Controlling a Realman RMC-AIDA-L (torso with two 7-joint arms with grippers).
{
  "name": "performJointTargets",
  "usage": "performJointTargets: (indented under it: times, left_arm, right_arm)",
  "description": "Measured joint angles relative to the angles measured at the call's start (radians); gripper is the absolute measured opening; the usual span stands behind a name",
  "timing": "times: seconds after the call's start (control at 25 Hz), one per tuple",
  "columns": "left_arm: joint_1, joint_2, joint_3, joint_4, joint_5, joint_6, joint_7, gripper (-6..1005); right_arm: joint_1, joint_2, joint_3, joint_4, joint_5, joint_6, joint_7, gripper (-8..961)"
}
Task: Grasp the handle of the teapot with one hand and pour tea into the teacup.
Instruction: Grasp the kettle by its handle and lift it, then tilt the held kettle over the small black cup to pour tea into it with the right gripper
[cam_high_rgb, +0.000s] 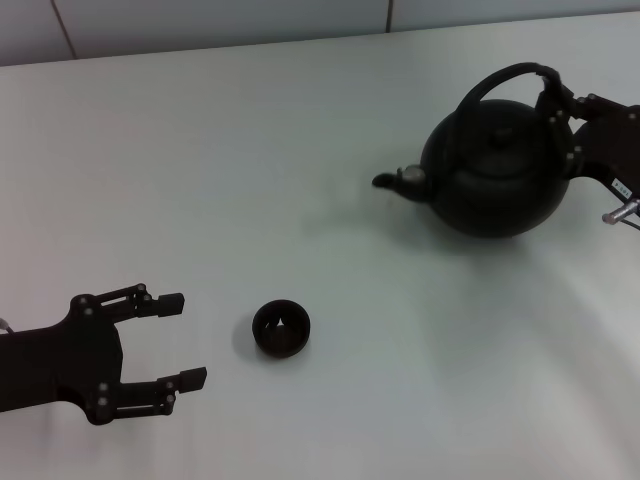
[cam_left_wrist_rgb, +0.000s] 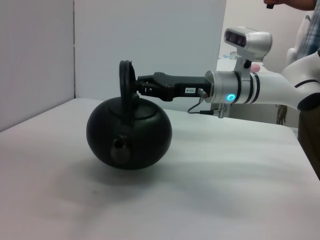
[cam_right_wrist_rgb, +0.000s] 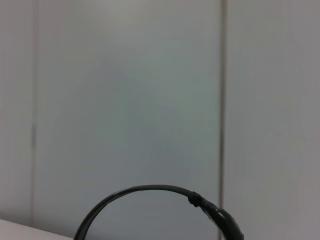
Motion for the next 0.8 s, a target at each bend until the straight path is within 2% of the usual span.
performJointTargets:
  times: [0.2, 0.56, 0.8]
  left_arm:
    - [0.001, 0.000, 0.000, 0.000, 0.000, 0.001, 0.002, 813]
    - [0.013, 0.000, 0.001, -0.003, 0.000, 0.001, 0.005, 813]
    - [0.019, -0.001, 0.000, -0.005, 0.018, 0.003, 0.005, 813]
  right_arm:
    - [-0.004, 0.004, -0.023, 0.013, 0.000, -0.077, -0.107, 107]
    - [0.022, 0.004, -0.036, 0.060, 0.000, -0.102, -0.174, 108]
    - [0.051, 0.005, -0.143, 0.061, 0.000, -0.099, -0.178, 108]
